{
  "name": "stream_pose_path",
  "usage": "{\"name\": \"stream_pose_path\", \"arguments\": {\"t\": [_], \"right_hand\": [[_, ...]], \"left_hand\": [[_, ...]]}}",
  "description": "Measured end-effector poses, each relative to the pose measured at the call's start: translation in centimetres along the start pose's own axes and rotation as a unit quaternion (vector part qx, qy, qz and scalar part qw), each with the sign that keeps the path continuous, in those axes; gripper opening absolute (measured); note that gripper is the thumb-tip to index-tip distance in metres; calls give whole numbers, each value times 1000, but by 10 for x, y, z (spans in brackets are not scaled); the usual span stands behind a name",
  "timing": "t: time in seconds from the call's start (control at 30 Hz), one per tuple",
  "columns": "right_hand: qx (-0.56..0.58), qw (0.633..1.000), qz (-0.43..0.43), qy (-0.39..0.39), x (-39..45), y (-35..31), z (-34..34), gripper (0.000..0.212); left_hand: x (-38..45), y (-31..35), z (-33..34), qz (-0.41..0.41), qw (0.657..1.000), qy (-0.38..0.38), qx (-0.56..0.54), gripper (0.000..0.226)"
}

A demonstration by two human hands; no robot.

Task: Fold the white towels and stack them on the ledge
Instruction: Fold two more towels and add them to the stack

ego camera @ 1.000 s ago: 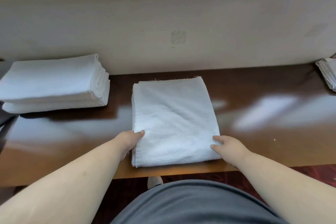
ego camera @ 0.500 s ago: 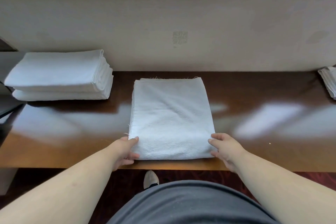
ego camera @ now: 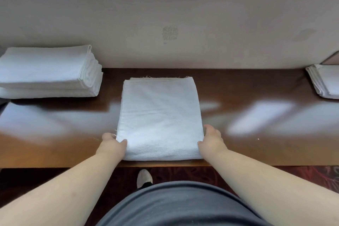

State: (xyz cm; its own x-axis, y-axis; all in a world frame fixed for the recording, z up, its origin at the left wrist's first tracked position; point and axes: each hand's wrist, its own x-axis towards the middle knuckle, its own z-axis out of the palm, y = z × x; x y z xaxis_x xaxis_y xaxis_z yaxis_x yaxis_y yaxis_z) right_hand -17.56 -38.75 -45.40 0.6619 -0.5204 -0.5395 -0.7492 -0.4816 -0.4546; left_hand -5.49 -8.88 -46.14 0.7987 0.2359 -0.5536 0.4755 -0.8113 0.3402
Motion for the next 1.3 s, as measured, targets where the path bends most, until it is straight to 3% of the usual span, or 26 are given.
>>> {"name": "stream_pose_path", "arguments": {"t": [0.07,0.1,0.17,0.2,0.3,0.4,0.47,0.57,0.7,0.83,0.97,1.07,1.13,1.23,1.3], "right_hand": [[-125,985,-121,-5,-1,-7,2,71],[-194,962,-193,-13,-2,-11,5,72],[-294,906,-301,-41,-3,-18,15,74],[-328,887,-319,-66,-3,-20,21,77],[-402,848,-313,-145,2,-17,32,101],[-463,815,-317,-148,4,-8,29,118],[-473,816,-310,-123,1,-1,27,117],[-470,826,-293,-103,-4,10,26,111],[-448,840,-291,-93,-10,24,17,95],[-439,841,-316,-20,-14,20,5,53],[-468,829,-303,-25,-19,8,5,47],[-450,841,-297,-41,-23,7,1,36],[-400,868,-286,-65,-25,11,-8,34],[-253,923,-263,-122,-29,14,-32,28],[-103,963,-217,-120,-31,14,-51,20]], "left_hand": [[-7,2,0,105,981,94,129,64],[-10,4,2,211,948,122,204,67],[-20,10,16,419,844,69,329,67],[-25,13,23,464,808,13,363,66],[-19,14,34,419,798,-114,417,76],[-1,-6,26,449,745,-113,480,99],[7,-25,19,448,732,-95,505,109],[11,-44,17,430,746,-46,506,107],[6,-54,15,428,744,-19,513,86],[4,-44,2,458,728,-1,510,75],[-5,-31,-3,471,715,29,516,60],[-12,-26,-7,458,725,15,514,49],[-17,-24,-15,454,749,5,484,39],[-22,-25,-36,414,845,-44,336,44],[-26,-21,-55,347,907,-92,219,53]]}}
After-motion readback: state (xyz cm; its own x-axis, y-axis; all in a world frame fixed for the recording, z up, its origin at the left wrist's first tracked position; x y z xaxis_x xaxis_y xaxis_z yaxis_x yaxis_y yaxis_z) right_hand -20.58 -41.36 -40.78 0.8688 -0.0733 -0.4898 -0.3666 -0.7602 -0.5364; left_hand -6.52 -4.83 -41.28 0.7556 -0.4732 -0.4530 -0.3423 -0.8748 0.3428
